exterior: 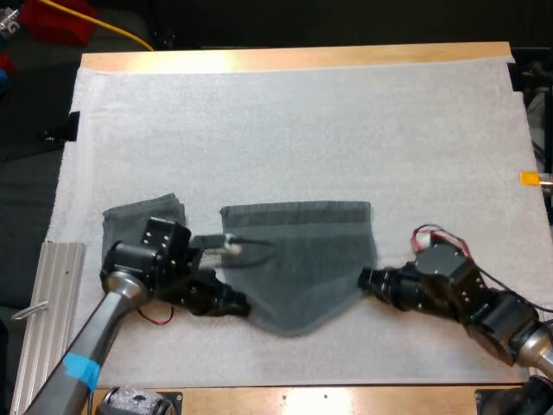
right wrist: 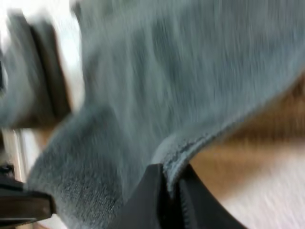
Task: Pick towel from pile, fold and stack
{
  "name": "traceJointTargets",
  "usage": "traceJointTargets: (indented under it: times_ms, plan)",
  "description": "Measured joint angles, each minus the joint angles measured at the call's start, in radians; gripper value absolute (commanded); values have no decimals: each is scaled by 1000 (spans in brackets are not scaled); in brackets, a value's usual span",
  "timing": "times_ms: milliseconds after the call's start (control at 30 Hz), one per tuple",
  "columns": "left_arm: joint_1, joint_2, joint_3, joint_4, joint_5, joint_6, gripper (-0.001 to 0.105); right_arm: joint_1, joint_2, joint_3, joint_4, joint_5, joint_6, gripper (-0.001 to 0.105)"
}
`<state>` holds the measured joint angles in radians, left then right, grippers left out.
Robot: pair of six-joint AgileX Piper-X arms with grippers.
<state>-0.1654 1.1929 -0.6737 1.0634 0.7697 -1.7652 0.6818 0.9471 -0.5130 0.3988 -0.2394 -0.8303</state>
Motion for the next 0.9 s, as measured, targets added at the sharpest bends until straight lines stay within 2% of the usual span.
traceJointTargets:
  times_ms: [200,367,600,900]
  plan:
    - [84,84,-50,-82,53,-33,0,-89,66,0,-104,-39,0,1]
    - [84,178,-74,-169,62,-80,0,-128,161,0,-212,-61,0,1]
    - [84,268,-124,-290,56,-152,0,-189,276,0,-321,-63,50,1]
    - [84,310,-133,-375,-73,-187,0,-236,396,-3,-431,-66,122,1]
